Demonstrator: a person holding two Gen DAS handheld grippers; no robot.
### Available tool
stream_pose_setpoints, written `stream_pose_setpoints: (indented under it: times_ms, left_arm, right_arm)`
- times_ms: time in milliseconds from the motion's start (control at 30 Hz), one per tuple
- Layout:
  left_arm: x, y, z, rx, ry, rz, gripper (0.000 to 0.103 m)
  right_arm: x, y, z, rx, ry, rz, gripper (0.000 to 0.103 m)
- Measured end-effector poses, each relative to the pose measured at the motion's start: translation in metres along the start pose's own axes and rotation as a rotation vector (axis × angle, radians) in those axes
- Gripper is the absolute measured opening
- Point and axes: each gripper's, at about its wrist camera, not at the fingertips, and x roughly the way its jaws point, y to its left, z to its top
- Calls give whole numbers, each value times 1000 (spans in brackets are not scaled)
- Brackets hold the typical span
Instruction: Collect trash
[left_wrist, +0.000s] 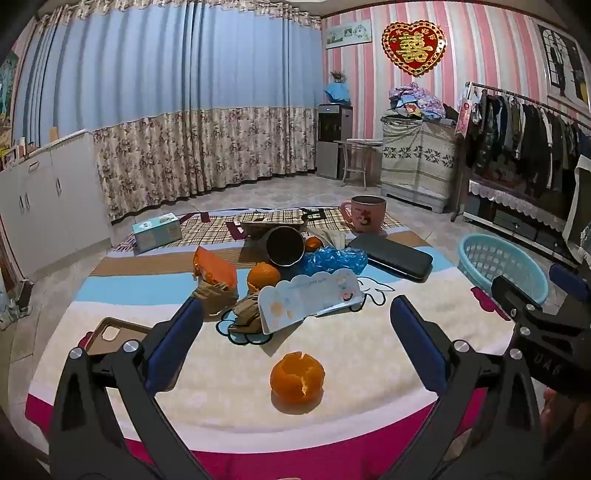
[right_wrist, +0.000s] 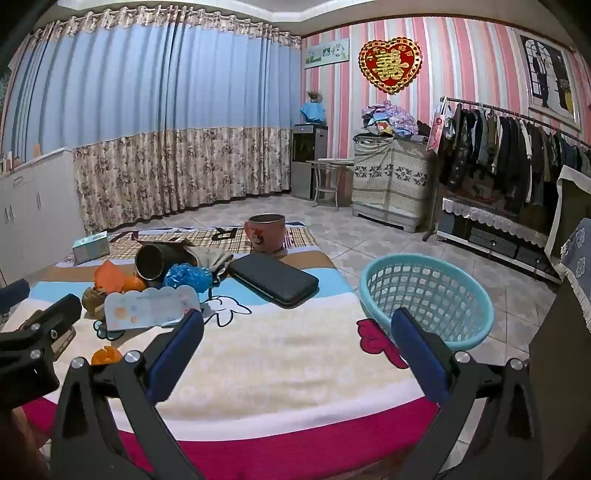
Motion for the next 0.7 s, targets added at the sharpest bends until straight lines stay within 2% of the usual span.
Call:
stream_pose_setpoints:
  times_ms: [700]
  left_arm:
    - [-7, -1, 3, 25, -26, 21, 98]
  right_arm:
    - [0, 0, 0, -5, 4, -3, 99]
